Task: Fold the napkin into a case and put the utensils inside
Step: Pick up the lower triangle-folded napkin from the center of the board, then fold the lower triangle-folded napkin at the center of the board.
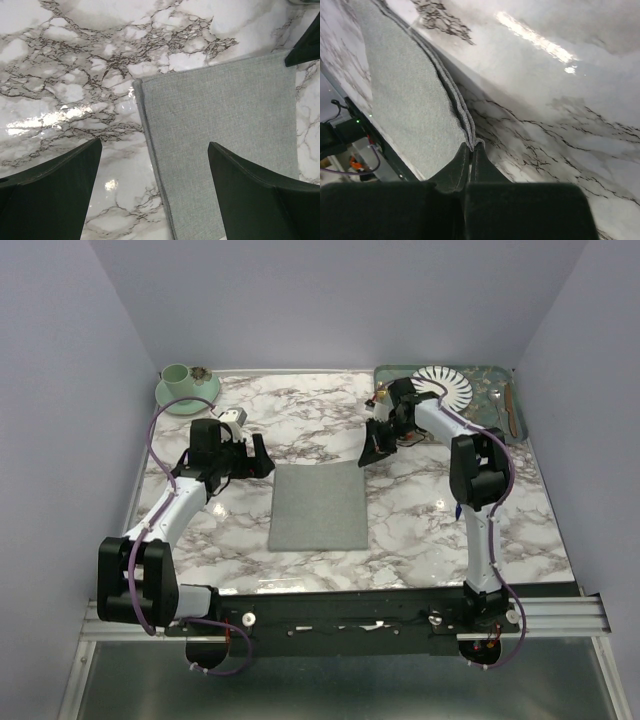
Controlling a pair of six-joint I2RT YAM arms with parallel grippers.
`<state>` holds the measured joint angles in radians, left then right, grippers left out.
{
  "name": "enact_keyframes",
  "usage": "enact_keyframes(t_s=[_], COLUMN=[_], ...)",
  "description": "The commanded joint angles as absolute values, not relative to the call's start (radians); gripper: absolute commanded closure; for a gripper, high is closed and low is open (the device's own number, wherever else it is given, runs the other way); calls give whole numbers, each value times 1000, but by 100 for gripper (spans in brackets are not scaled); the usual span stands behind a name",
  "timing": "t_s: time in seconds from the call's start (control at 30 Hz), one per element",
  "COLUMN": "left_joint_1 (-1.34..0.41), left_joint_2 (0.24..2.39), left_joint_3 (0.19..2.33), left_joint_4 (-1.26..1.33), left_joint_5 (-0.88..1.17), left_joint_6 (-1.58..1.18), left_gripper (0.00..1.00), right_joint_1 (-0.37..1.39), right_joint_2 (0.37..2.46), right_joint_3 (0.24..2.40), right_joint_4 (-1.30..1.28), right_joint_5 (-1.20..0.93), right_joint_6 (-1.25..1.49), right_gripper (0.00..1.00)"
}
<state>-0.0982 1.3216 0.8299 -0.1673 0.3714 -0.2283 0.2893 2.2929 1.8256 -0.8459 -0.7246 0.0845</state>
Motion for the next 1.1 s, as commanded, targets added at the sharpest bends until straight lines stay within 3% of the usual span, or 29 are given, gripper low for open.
enact_keyframes(t_s=[0.0,0.77,1.07], left_joint_1=[-86,21,52], left_joint_2=[1338,1353,1338], left_joint_3=[864,871,867], left_joint_4=[-179,-204,-219], left_joint_5=[316,299,337], left_joint_6=[-225,-248,-227], left_gripper=[1,1,1], right_joint_1=[325,584,653], right_joint_2=[2203,1994,1741], right_joint_3=[1792,1622,1203], right_joint_4=[-819,-787,-488], right_joint_5=[-744,-488,-453], right_joint_6=[-53,-498,-897], right_gripper=[99,99,99])
